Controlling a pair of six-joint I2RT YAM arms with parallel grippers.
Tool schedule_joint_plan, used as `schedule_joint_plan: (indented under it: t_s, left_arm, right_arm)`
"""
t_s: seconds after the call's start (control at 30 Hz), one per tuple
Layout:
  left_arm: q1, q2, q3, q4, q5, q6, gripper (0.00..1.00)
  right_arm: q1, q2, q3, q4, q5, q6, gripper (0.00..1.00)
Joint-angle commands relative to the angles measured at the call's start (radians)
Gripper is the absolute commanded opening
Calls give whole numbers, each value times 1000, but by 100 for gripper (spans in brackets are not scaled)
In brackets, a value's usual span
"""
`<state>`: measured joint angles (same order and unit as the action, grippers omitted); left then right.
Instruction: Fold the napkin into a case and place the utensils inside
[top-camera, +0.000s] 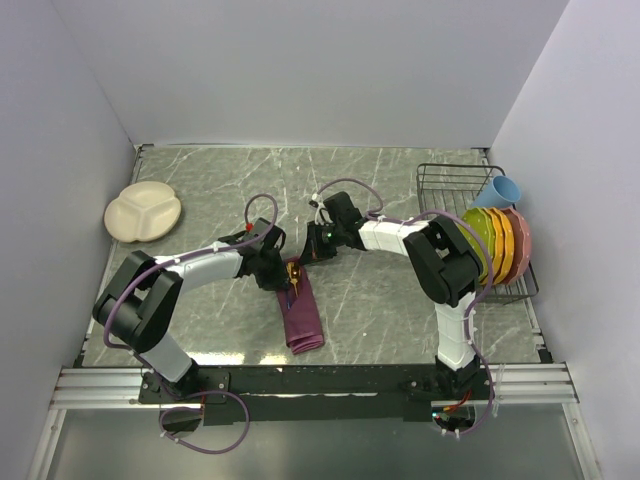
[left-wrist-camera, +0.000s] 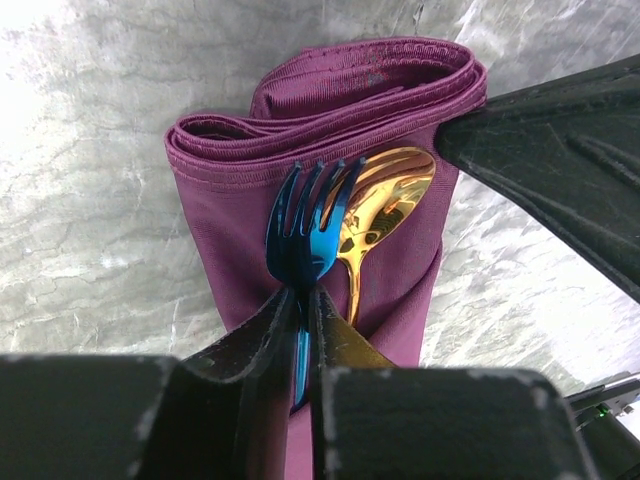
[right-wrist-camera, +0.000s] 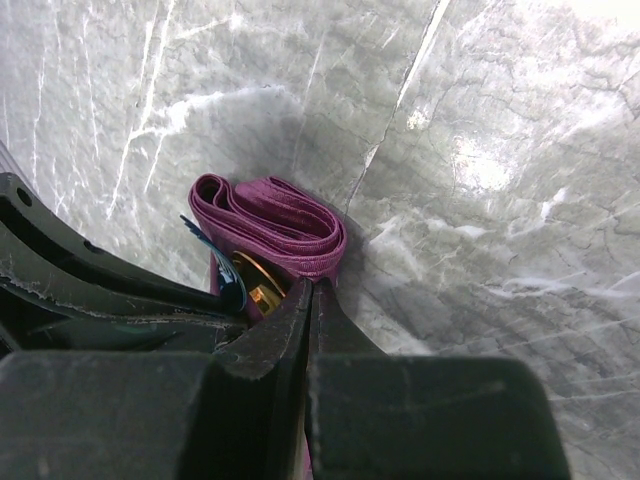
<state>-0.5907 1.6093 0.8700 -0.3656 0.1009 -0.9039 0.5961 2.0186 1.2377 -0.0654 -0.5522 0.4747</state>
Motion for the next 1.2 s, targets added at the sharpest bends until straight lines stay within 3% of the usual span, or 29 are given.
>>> schedule_joint_plan:
  t_s: [0.0, 0.17, 0.43, 0.53, 0.63, 0.67, 0.73, 0.83, 0.87, 0.93, 0.97, 1.03, 1.17]
  left_arm:
    - [-15, -34, -3, -81, 13, -7, 21]
    - [-12, -74, 35, -125, -15, 7, 40]
    - [103, -178, 86, -153, -12, 83, 48]
    - [163, -196, 118, -150, 6, 155, 58]
    - [291, -189, 147, -141, 39, 244, 73]
    - [316, -184, 153, -136, 78, 290, 86]
    - [369, -166, 182, -131, 103, 335, 97]
    - [400, -126, 259, -124, 120, 437, 99]
    - [420, -112, 286, -127, 115, 480, 99]
    - [460, -57, 404, -153, 121, 523, 99]
    - [474, -33, 450, -201, 123, 557, 99]
    - [505, 30, 591, -265, 158, 594, 99]
    - [626, 67, 707, -364, 328, 703, 99]
  right_arm:
    - [-1, -26, 5, 64, 34, 1, 0]
    - [4, -32, -1, 62, 31, 5, 0]
    - [-22, -55, -23, 56, 86, 4, 0]
    - [-45, -70, -37, 49, 129, 12, 0]
    - [-71, -87, -47, 35, 166, 12, 0]
    - [-78, -93, -47, 27, 176, 13, 0]
    - [-90, -113, -56, 12, 207, 7, 0]
    - [-114, -133, -73, 0, 212, -8, 0]
    - [-122, -133, -70, -14, 204, -30, 14]
    - [-127, -147, -47, -52, 181, -60, 30]
    - [-131, -158, -41, -62, 176, -68, 46]
    - [-140, -207, -12, -94, 163, -88, 57]
    - [-151, -308, 95, -215, 159, -174, 77]
